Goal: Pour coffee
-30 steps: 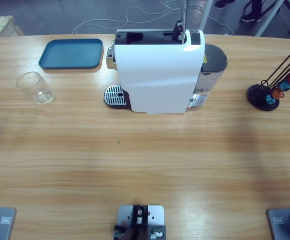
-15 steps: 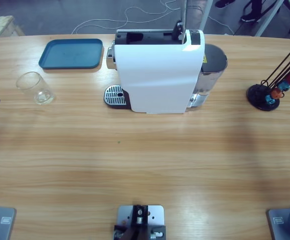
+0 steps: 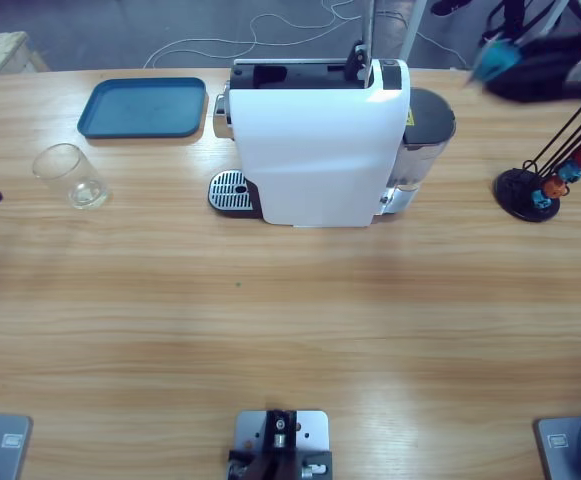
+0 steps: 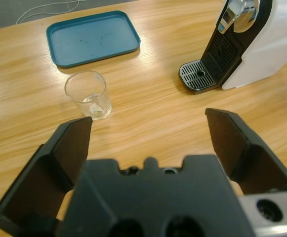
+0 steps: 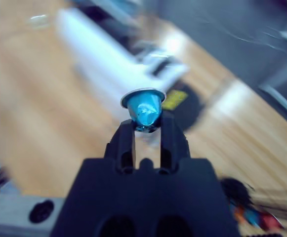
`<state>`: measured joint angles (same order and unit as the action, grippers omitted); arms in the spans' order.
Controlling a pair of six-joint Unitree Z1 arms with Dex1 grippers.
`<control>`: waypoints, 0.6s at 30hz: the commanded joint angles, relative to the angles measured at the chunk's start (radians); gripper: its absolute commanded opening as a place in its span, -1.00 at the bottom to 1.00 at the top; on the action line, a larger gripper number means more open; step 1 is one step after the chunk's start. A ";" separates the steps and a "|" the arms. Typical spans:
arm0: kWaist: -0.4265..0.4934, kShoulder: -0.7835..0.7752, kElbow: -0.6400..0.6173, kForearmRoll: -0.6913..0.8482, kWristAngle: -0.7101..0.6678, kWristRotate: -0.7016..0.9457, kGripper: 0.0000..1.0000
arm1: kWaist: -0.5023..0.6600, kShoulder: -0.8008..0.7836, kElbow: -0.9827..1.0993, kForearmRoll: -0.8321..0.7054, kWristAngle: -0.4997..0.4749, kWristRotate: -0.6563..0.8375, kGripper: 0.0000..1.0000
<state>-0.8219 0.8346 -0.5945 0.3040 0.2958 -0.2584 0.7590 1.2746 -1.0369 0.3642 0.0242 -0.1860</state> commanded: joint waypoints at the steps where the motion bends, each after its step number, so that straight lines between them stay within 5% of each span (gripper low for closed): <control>1: -0.003 -0.014 0.041 -0.011 0.014 -0.001 0.95 | 0.044 0.195 -0.086 0.027 0.229 -0.201 -0.90; 7: -0.003 -0.020 0.044 -0.013 0.014 -0.001 0.95 | 0.059 0.392 -0.283 0.103 0.235 -0.379 -0.90; 18: -0.003 -0.029 0.047 -0.013 0.015 -0.001 0.95 | 0.058 0.600 -0.612 0.263 0.213 -0.490 -0.90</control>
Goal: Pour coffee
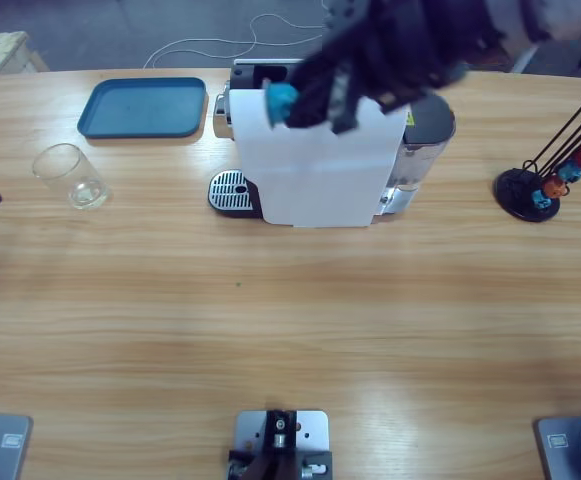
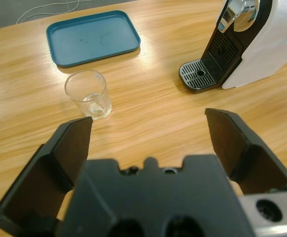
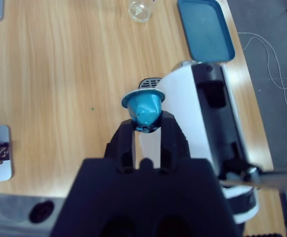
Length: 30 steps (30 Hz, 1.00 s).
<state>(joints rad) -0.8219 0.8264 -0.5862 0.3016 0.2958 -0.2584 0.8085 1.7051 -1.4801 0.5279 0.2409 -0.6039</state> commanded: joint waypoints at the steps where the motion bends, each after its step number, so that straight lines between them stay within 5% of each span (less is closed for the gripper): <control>1: -0.003 -0.021 0.039 -0.010 0.016 -0.001 0.95 | 0.009 0.186 -0.196 0.115 -0.009 -0.083 -0.90; 19: -0.003 -0.035 0.043 -0.010 0.016 -0.002 0.95 | -0.014 0.297 -0.336 0.163 -0.198 -0.096 -0.90; 30: -0.003 -0.046 0.046 -0.012 0.016 -0.002 0.95 | -0.020 0.306 -0.340 0.176 -0.209 -0.100 -0.90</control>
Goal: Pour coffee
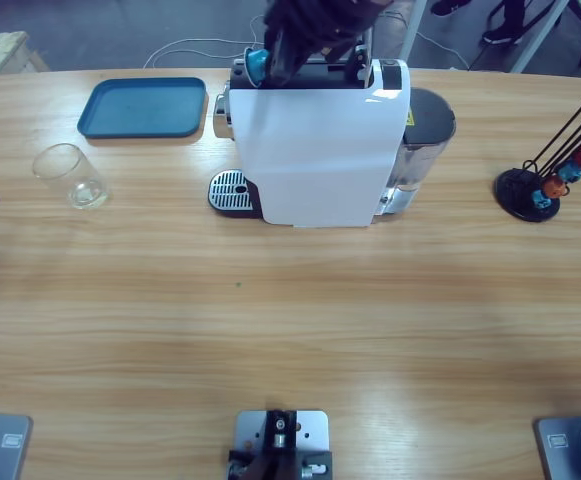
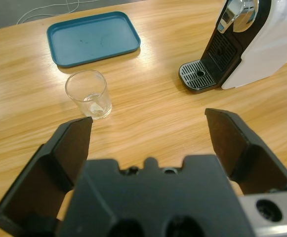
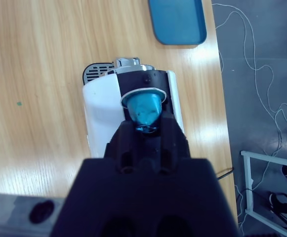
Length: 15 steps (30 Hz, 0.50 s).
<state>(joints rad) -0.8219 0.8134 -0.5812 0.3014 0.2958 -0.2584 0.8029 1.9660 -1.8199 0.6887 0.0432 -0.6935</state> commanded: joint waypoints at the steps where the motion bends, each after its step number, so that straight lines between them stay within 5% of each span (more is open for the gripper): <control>1: -0.003 -0.034 0.041 -0.011 0.016 -0.002 0.95 | -0.014 0.049 -0.003 0.015 -0.010 -0.011 -0.90; 7: -0.003 -0.038 0.041 -0.011 0.016 -0.002 0.95 | -0.014 0.088 -0.057 0.046 -0.004 -0.003 -0.83; 9: -0.003 -0.044 0.043 -0.011 0.016 -0.002 0.95 | -0.014 0.100 -0.080 0.070 0.000 0.001 -0.44; 15: -0.003 -0.054 0.046 -0.012 0.016 -0.002 0.94 | -0.014 0.122 -0.113 0.112 0.003 0.004 -0.43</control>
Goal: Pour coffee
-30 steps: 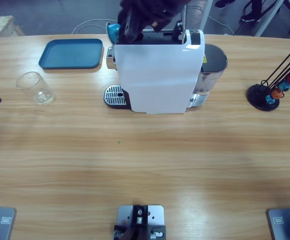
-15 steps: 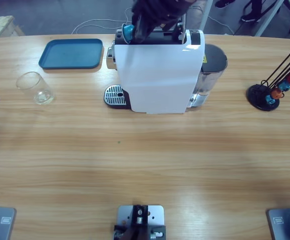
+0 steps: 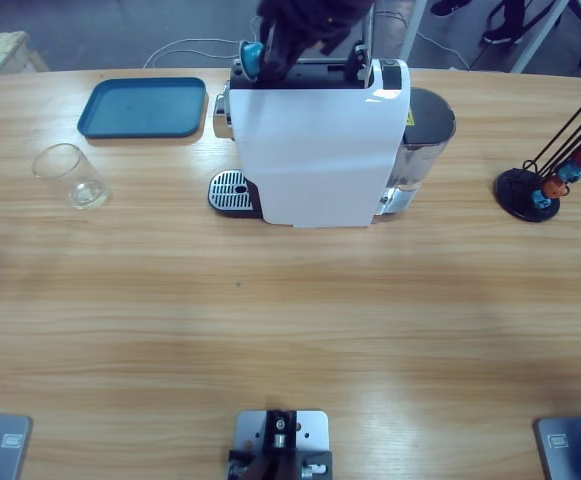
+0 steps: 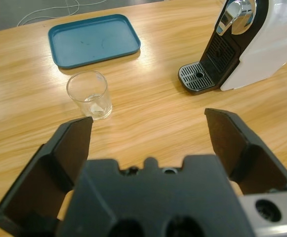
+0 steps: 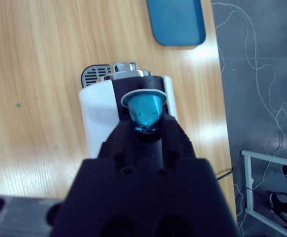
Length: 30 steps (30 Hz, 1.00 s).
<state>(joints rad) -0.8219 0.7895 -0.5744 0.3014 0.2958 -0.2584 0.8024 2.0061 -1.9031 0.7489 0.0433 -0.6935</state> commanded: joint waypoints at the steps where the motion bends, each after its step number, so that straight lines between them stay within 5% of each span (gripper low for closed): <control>1: -0.003 -0.031 0.039 -0.013 0.016 -0.002 0.94 | -0.014 0.082 -0.030 0.055 0.003 0.005 -0.43; 4: -0.003 -0.035 0.041 -0.013 0.016 -0.002 0.94 | -0.014 0.082 -0.034 0.063 0.001 0.008 -0.43; 6: -0.003 -0.035 0.041 -0.013 0.016 -0.002 0.94 | -0.014 0.081 -0.050 0.079 0.001 0.009 -0.16; 9: -0.003 -0.034 0.041 -0.016 0.015 -0.002 0.94 | -0.014 0.065 -0.083 0.109 0.000 0.015 -0.11; 16: -0.003 0.012 0.057 -0.046 0.017 -0.001 0.96 | 0.073 -0.115 -0.112 0.148 0.104 0.139 0.98; 21: 0.021 0.205 0.051 -0.147 0.112 0.028 0.96 | 0.077 -0.385 -0.029 0.256 0.133 0.180 1.00; 30: 0.150 0.443 -0.003 -0.274 0.069 0.004 0.97 | 0.076 -0.971 0.552 0.120 -0.069 0.376 1.00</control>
<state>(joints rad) -0.7057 1.0792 -0.5585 0.0600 0.3858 -0.2435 0.8699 1.3983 -1.6711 0.9678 0.0950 -0.4564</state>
